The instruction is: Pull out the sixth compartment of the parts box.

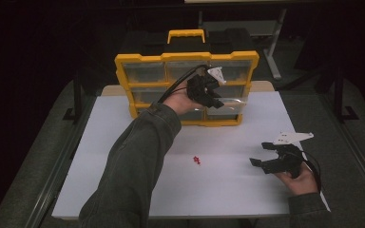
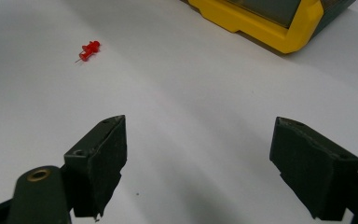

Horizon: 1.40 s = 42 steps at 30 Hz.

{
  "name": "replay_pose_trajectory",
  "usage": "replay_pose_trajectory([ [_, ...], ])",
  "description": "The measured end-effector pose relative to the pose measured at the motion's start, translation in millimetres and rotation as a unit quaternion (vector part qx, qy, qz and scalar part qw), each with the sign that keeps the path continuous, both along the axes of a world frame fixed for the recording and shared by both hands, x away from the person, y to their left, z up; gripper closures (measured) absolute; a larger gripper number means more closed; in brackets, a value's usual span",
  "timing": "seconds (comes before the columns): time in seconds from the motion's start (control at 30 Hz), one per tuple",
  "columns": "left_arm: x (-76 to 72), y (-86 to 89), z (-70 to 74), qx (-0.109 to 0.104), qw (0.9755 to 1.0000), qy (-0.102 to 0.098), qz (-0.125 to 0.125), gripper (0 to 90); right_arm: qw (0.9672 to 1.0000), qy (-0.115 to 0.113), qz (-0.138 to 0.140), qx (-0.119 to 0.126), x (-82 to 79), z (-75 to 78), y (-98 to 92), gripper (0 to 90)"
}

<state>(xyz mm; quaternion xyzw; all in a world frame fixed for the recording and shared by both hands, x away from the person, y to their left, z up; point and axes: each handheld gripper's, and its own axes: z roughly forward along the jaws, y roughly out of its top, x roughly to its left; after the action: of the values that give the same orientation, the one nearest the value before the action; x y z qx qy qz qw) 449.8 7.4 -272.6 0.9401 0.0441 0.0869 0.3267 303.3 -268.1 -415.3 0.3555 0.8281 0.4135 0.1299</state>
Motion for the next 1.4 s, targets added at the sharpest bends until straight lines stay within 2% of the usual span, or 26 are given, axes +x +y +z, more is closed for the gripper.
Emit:
replay_pose_trajectory([
  [0.2, -2.7, -0.3, 0.9, 0.005, 0.9999, 0.004, -0.014, 73.6, 1.0, -0.002, 0.001, -0.003, -1.4, -0.2, 0.3, 17.8],
  [0.3, -4.3, 0.3, 0.4, 0.0, 0.9999, 0.012, -0.012, 73.8, 1.0, 0.0, -0.001, 0.0, -1.2, 0.1, -0.4, 17.8],
  [0.5, -9.4, -0.1, 0.7, 0.004, 0.9993, 0.021, -0.029, 75.0, 1.0, 0.0, 0.001, -0.002, -1.3, -0.5, 1.0, 17.7],
  [0.73, -13.9, 3.0, -0.2, -0.001, 0.9991, 0.022, -0.035, 74.8, 1.0, -0.002, 0.003, -0.003, -1.7, -0.3, 1.1, 17.7],
  [0.9, -18.2, 1.9, 0.8, 0.002, 0.9985, 0.024, -0.05, 75.8, 1.0, 0.0, 0.003, -0.003, -1.2, -0.8, 2.2, 17.7],
  [1.1, -19.5, 3.8, -0.5, -0.001, 0.9983, 0.031, -0.049, 75.8, 1.0, 0.001, 0.004, -0.004, -1.2, -0.9, 3.2, 17.7],
  [1.4, -22.0, 5.5, -1.8, -0.009, 0.9986, 0.029, -0.044, 74.5, 1.0, 0.003, 0.005, -0.005, -0.5, -1.9, 5.0, 17.7],
])
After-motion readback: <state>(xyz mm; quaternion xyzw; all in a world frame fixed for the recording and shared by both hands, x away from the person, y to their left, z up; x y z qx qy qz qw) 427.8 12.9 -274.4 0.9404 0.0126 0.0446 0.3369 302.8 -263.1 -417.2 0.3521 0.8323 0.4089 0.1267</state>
